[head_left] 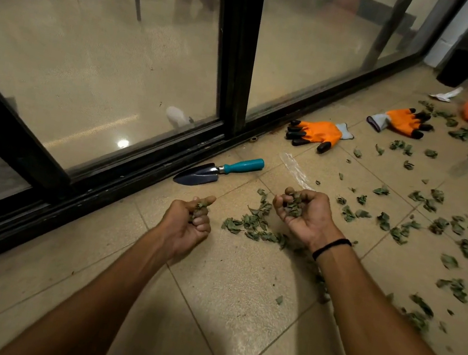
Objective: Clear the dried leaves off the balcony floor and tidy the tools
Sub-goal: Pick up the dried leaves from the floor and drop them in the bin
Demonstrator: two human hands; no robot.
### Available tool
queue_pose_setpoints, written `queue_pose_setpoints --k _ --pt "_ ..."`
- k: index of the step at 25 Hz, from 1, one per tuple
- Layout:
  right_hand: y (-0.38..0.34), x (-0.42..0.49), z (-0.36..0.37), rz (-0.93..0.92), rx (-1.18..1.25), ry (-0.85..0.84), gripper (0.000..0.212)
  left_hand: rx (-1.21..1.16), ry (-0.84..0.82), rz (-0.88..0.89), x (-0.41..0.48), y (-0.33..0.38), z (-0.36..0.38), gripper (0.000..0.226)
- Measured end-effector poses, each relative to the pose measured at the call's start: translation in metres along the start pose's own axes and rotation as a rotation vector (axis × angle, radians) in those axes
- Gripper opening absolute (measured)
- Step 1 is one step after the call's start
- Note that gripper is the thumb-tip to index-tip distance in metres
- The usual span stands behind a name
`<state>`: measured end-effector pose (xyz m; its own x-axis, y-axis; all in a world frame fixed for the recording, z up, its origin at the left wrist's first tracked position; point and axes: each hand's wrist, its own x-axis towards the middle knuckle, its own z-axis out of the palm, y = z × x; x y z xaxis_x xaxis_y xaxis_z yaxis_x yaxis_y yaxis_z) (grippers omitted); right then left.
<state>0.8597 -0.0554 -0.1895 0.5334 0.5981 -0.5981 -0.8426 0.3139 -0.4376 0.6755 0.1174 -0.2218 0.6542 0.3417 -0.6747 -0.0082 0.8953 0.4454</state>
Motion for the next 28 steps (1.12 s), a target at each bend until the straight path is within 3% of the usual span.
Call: queue_pose_setpoints --k 2,4,6,8,10,13,15,16,19,21,23,25,26,28 --pt "0.003 0.011 0.001 -0.008 0.023 0.055 0.021 0.015 0.018 -0.019 -0.004 -0.001 -0.003 0.036" --pt "0.003 0.024 0.003 -0.043 -0.126 0.126 0.03 0.067 0.055 -0.018 -0.005 -0.005 0.0 0.049" --pt "0.006 0.036 0.009 -0.175 -0.502 0.21 0.029 0.117 0.076 0.006 -0.004 -0.007 0.008 0.057" --pt "0.014 0.052 0.009 -0.379 -1.123 0.26 0.029 0.244 0.112 0.075 -0.003 -0.011 0.017 0.055" --pt "0.028 0.063 0.012 -0.497 -1.618 0.233 0.035 0.577 0.178 0.289 -0.004 -0.02 0.023 0.051" --pt "0.042 0.074 0.013 -0.474 -1.885 0.289 0.039 1.24 0.277 0.745 0.001 -0.041 0.02 0.049" --pt "0.037 0.071 0.014 -0.437 -1.753 0.318 0.03 1.552 0.278 0.827 0.008 -0.047 0.017 0.048" --pt "0.033 0.067 0.012 -0.406 -1.573 0.29 0.027 1.68 0.278 0.811 0.013 -0.05 0.015 0.05" --pt "0.023 0.046 0.002 -0.175 -0.776 0.198 0.016 1.982 0.342 0.821 0.03 -0.058 0.01 0.047" --pt "0.02 0.033 -0.007 -0.096 -0.374 0.164 0.006 1.937 0.357 0.851 0.033 -0.062 0.008 0.036" --pt "0.017 0.025 -0.014 -0.077 -0.131 0.168 0.015 1.613 0.293 0.822 0.03 -0.06 0.009 0.033" --pt "0.015 0.018 -0.017 -0.079 -0.123 0.19 0.016 1.217 0.243 0.742 0.029 -0.051 0.011 0.027" --pt "0.015 0.014 -0.017 -0.118 -0.27 0.207 0.012 1.058 0.235 0.677 0.03 -0.047 0.013 0.02" --pt "0.022 0.013 -0.018 -0.271 -0.933 0.248 0.013 0.837 0.245 0.532 0.031 -0.042 0.016 0.016"
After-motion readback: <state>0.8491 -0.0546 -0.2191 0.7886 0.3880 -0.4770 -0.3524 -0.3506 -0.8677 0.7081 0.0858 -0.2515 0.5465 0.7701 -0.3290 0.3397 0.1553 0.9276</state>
